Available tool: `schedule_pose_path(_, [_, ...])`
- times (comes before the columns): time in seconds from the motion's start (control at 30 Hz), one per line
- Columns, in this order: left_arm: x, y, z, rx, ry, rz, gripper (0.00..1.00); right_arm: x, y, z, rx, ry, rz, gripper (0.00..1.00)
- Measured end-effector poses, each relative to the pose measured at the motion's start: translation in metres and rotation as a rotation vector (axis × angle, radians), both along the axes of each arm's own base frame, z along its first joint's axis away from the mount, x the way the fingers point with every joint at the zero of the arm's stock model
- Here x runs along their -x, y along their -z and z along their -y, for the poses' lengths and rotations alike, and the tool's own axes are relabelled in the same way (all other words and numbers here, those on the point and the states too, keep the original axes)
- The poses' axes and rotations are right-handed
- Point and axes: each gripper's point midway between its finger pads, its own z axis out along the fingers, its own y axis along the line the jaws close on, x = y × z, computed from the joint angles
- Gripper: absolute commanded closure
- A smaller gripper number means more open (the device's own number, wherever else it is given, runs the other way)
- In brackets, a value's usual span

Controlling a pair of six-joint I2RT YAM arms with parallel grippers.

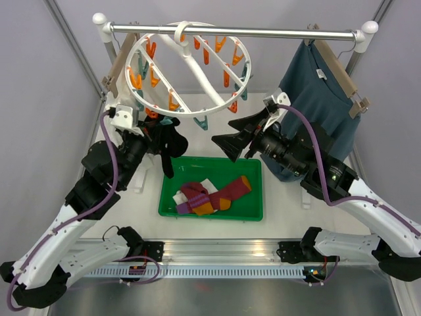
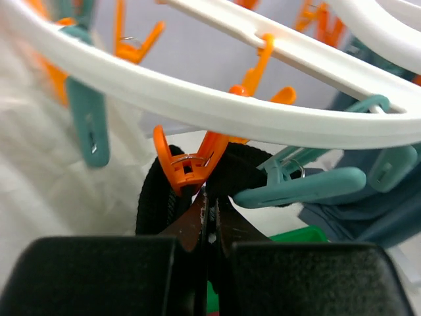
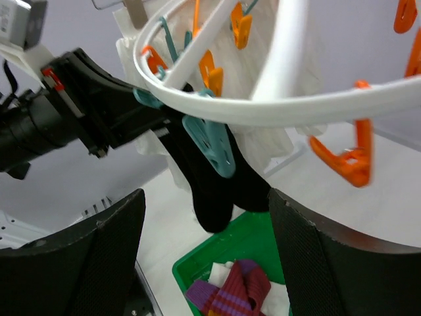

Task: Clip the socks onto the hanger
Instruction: Pick up the sock from the bin.

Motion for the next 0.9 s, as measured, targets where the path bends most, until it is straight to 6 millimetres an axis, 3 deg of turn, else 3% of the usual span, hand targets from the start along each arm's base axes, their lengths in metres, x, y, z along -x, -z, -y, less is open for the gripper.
schedule_pose_path(0.13, [-0.001, -0.009, -0.028, 0.014, -0.133, -0.020, 0.97, -0.002, 0.026, 0.009, 0.043, 0.042, -0.047, 0.21])
schedule_pose_path(0.33, [-0.003, -0.018, -0.062, 0.027, -0.316, -0.051, 0.90, -0.014, 0.097, 0.012, 0.162, 0.113, -0.156, 0.25])
schedule_pose_path(0.7, [-0.005, -0.005, -0.071, 0.010, -0.374, -0.078, 0.81, -0.037, 0.251, 0.026, 0.394, 0.334, -0.439, 0.38])
schedule_pose_path(0.9, [-0.004, 0.000, -0.071, 0.007, -0.373, -0.082, 0.78, -0.027, 0.325, 0.046, 0.520, 0.410, -0.553, 0.39])
